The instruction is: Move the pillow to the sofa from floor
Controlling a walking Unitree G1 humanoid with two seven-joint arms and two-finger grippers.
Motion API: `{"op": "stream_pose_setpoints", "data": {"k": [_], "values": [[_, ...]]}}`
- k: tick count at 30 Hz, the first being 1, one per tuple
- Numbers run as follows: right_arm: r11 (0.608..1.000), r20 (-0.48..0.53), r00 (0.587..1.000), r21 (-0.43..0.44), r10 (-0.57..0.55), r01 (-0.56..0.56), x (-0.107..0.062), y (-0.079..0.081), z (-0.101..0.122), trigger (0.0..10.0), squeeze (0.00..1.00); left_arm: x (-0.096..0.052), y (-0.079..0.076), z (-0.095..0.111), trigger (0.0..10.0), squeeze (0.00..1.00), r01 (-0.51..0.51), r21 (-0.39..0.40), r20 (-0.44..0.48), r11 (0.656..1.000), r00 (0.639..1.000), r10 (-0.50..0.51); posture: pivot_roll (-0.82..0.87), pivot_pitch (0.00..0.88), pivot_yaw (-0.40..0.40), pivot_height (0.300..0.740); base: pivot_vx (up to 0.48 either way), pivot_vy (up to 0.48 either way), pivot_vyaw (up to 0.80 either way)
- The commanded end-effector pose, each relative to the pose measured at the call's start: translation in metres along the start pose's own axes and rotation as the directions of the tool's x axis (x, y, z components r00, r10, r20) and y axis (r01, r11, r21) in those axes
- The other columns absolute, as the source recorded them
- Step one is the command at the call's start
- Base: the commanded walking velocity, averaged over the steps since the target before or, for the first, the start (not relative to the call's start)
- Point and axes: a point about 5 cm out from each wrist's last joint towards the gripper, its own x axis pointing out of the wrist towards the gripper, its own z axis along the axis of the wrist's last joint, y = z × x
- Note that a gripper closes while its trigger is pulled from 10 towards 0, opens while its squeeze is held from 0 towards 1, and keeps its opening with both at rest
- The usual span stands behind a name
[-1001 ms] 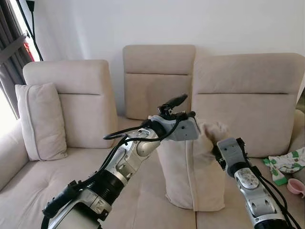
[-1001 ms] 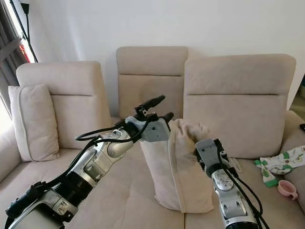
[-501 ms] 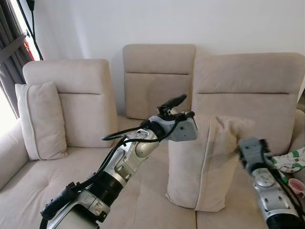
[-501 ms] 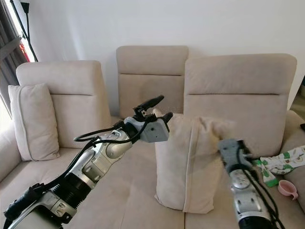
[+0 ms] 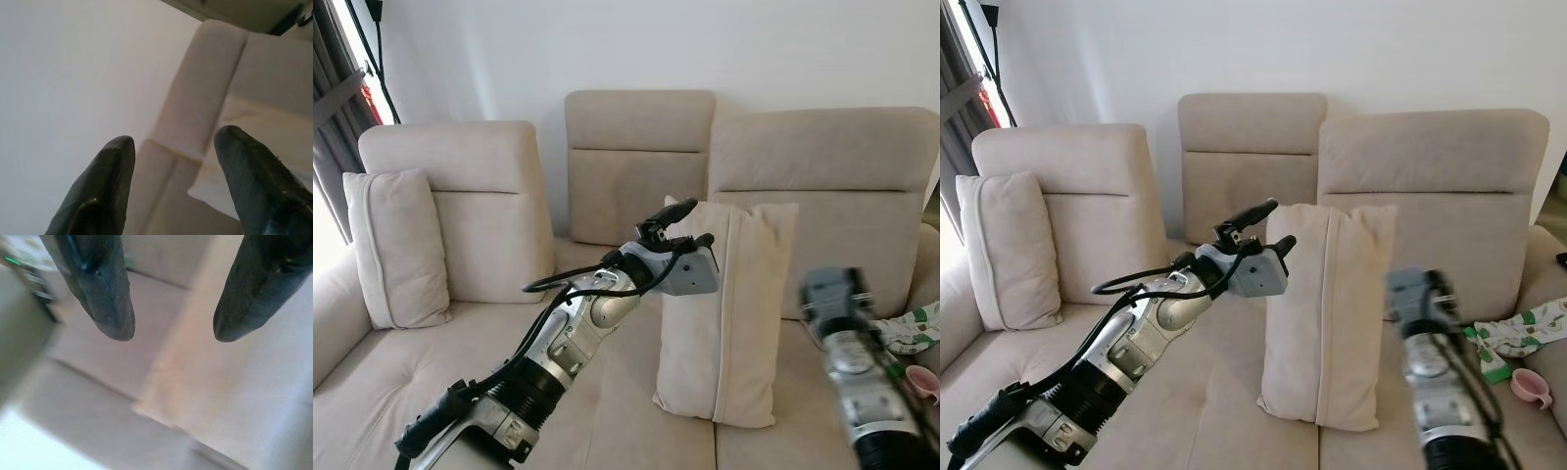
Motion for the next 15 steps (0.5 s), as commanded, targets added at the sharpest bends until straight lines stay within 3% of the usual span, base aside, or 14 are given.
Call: {"op": "stream_pose_setpoints", "data": {"k": [1, 2, 3, 5, 8, 10, 11, 12, 13, 15], "values": [[0.999, 0.036, 0.998, 0.017, 0.044, -0.045, -0.004, 0.010, 0.004, 10.0, 0.00, -0.006, -0.001, -0.017, 10.0, 0.00, -0.022, -0.128, -0.087, 0.991, 0.996, 0.011, 0.08, 0.000, 0.061, 0.740, 0.000, 0.000, 0.00], [0.997, 0.051, 0.996, 0.020, 0.071, -0.072, -0.007, 0.018, 0.005, 10.0, 0.00, -0.009, -0.005, -0.024, 10.0, 0.00, -0.037, -0.203, -0.129, 0.978, 0.992, 0.011, 0.08, 0.000, 0.061, 0.740, 0.000, 0.000, 0.00], [0.997, 0.051, 0.996, 0.020, 0.071, -0.072, -0.007, 0.018, 0.005, 10.0, 0.00, -0.009, -0.005, -0.024, 10.0, 0.00, -0.037, -0.203, -0.129, 0.978, 0.992, 0.011, 0.08, 0.000, 0.061, 0.740, 0.000, 0.000, 0.00], [0.993, 0.076, 0.991, 0.032, 0.107, -0.109, -0.012, 0.027, 0.007, 10.0, 0.00, -0.015, -0.011, -0.035, 10.0, 0.00, -0.064, -0.307, -0.187, 0.949, 0.982, 0.005, 0.08, 0.000, 0.061, 0.740, 0.000, 0.000, 0.00], [0.985, 0.104, 0.982, 0.049, 0.158, -0.164, -0.020, 0.041, 0.009, 10.0, 0.00, -0.027, -0.024, -0.050, 10.0, 0.00, -0.125, -0.487, -0.265, 0.865, 0.964, -0.010, 0.07, 0.000, 0.066, 0.740, 0.000, 0.000, 0.00], [0.985, 0.104, 0.982, 0.049, 0.158, -0.164, -0.020, 0.041, 0.009, 10.0, 0.00, -0.027, -0.024, -0.050, 10.0, 0.00, -0.125, -0.487, -0.265, 0.865, 0.964, -0.010, 0.07, 0.000, 0.066, 0.740, 0.000, 0.000, 0.00], [0.983, 0.112, 0.979, 0.053, 0.171, -0.178, -0.023, 0.046, 0.009, 10.0, 0.00, -0.032, -0.030, -0.054, 10.0, 0.00, -0.150, -0.550, -0.284, 0.822, 0.959, -0.014, 0.07, 0.000, 0.066, 0.740, 0.000, 0.000, 0.00], [0.983, 0.112, 0.979, 0.053, 0.171, -0.178, -0.023, 0.046, 0.009, 10.0, 0.00, -0.032, -0.030, -0.054, 10.0, 0.00, -0.150, -0.550, -0.284, 0.822, 0.959, -0.014, 0.07, 0.000, 0.066, 0.740, 0.000, 0.000, 0.00], [0.981, 0.129, 0.976, 0.063, 0.176, -0.185, -0.030, 0.055, 0.010, 10.0, 0.00, -0.041, -0.037, -0.058, 10.0, 0.00, -0.190, -0.632, -0.301, 0.752, 0.953, -0.013, 0.07, 0.000, 0.067, 0.740, 0.000, 0.000, 0.00], [0.980, 0.135, 0.975, 0.067, 0.176, -0.186, -0.033, 0.057, 0.010, 10.0, 0.00, -0.044, -0.039, -0.058, 10.0, 0.00, -0.201, -0.657, -0.306, 0.727, 0.952, -0.013, 0.07, 0.000, 0.067, 0.740, 0.000, 0.000, 0.00]]}}
